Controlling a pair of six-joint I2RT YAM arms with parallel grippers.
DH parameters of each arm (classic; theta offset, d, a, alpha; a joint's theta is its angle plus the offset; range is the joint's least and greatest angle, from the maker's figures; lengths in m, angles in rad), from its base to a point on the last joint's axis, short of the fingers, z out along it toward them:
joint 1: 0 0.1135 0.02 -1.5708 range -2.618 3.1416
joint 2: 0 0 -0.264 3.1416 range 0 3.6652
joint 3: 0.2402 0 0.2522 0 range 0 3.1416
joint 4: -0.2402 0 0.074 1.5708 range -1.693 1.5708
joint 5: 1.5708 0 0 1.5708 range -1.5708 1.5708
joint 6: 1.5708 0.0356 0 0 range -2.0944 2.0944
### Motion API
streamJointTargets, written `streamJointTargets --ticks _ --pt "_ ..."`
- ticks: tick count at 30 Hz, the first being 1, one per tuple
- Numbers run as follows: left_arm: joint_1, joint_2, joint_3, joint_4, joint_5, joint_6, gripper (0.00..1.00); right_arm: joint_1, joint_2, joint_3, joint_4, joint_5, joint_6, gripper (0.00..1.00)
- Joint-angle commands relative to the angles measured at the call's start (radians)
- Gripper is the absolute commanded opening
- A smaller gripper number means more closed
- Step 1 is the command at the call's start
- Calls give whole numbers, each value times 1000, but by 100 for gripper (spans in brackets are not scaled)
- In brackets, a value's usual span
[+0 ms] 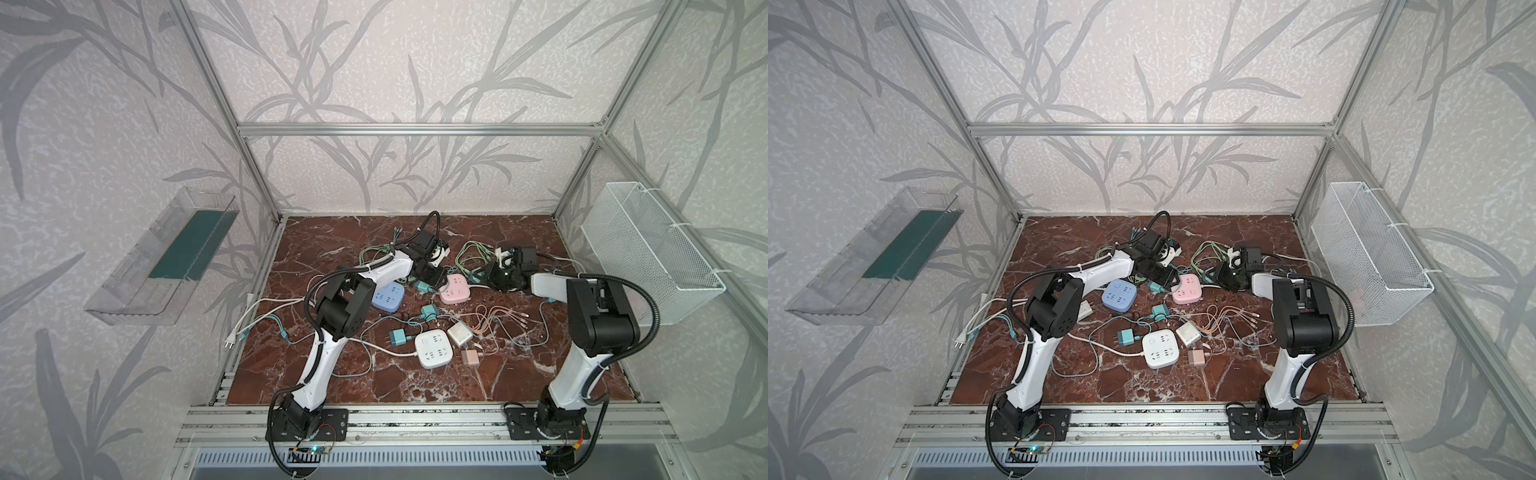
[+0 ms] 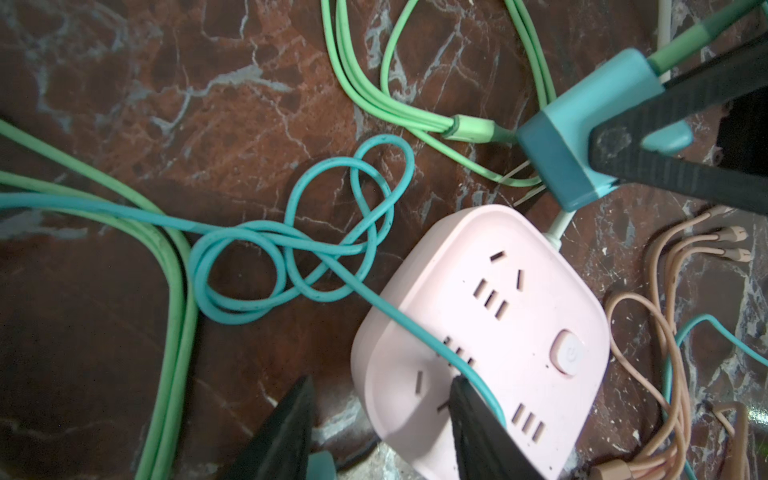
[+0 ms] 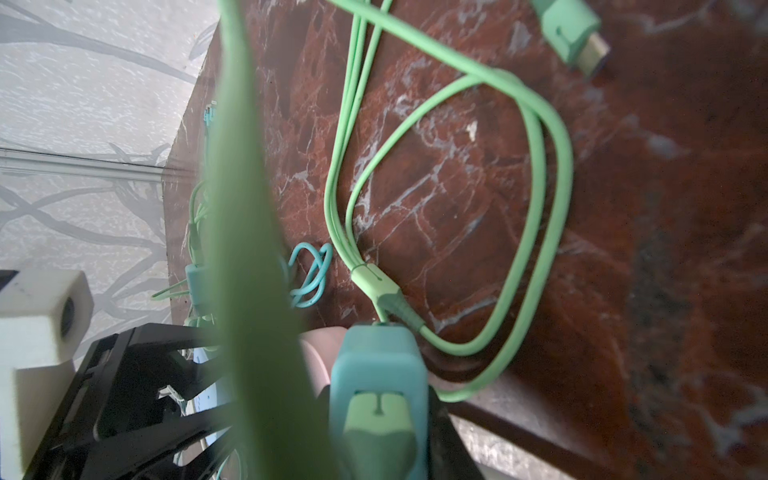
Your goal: Pull the plug off the socket
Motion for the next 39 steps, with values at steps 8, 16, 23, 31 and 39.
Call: streamJointTargets --ticks 8,16,23,31,39 --pt "-19 -11 -36 -69 -6 29 54 -10 2 -4 -31 13 -11 45" --pt "-18 -17 -36 -71 -9 29 55 -11 -27 7 -101 51 -43 53" --pt "-18 -18 -36 -71 -12 29 55 -14 -56 27 -169 89 -61 57" --pt "-19 -33 -49 -66 -29 29 55 -23 -93 36 -231 90 -92 62" --pt "-19 -51 -66 -41 -28 24 61 -24 -187 8 -249 89 -120 68"
